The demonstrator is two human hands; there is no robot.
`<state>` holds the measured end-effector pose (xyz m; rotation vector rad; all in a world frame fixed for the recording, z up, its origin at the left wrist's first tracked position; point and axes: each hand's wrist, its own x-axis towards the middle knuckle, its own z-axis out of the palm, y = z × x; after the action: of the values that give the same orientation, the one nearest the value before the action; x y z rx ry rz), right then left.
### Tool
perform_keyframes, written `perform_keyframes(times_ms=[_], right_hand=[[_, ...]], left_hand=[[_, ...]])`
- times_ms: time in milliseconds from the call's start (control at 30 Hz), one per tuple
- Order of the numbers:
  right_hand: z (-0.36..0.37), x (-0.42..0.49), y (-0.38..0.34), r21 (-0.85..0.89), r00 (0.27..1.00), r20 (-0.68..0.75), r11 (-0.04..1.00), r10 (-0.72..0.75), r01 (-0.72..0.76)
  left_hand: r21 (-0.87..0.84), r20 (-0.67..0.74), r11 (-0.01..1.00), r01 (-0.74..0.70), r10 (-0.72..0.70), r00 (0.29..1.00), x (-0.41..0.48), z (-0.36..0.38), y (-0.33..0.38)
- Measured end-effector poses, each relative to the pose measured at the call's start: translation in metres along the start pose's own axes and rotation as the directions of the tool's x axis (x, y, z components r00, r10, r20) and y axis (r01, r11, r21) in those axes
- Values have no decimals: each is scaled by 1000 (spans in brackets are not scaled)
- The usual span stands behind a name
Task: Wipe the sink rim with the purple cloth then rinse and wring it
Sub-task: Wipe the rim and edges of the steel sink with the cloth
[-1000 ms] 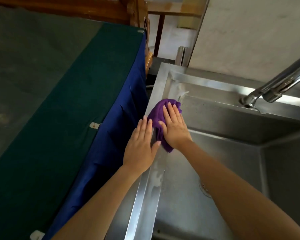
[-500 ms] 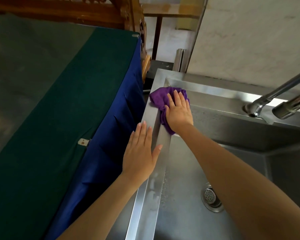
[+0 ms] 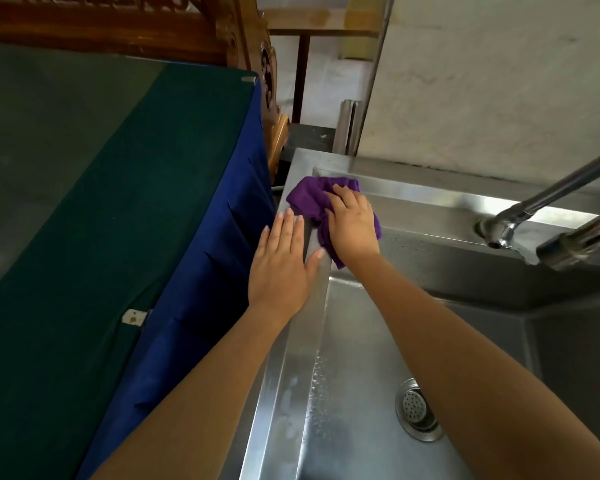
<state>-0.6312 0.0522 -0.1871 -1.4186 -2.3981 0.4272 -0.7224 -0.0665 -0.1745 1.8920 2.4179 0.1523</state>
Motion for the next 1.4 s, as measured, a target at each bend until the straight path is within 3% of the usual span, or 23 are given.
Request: perform_keyframes(times_ms=[267,367,433,533,700,833,967,1133,1400], right_hand=[[-24,-21,52,10,992,-119,999,38,-37],[-33,-26,51,168,982,-148,981,119,-93],[-46,-31,60,267,944,-242,951,225,-158],[-58,-41,90,230,849,-394,932,353,-281],[-39,-41,85,87,874,-218,901,435,-426],[-23,-24,53,72,943,-120,950,310,-303],[-13,-13,35,113,958,-127,963,257,-244],[-5,2,6,90,998,2,994,64,-64],[-7,-3,-5,453,995,-81,891,56,-13]], left_hand=[[0,24,1000,-13,12,1000,-1,-2,0],[-20,38,1000,-6,7,999,-2,-4,1],[-26,41,1000,-9,10,999,-2,-5,2],[-14,40,1000,-13,13,999,-2,-3,1],[0,22,1000,-14,14,1000,-2,-1,0],[12,16,1000,-9,8,1000,-1,0,1],[12,2,1000,-10,10,1000,-1,0,2],[30,-4,1000,1,-1,1000,0,3,1],[6,-1,1000,-4,4,1000,1,1,1]])
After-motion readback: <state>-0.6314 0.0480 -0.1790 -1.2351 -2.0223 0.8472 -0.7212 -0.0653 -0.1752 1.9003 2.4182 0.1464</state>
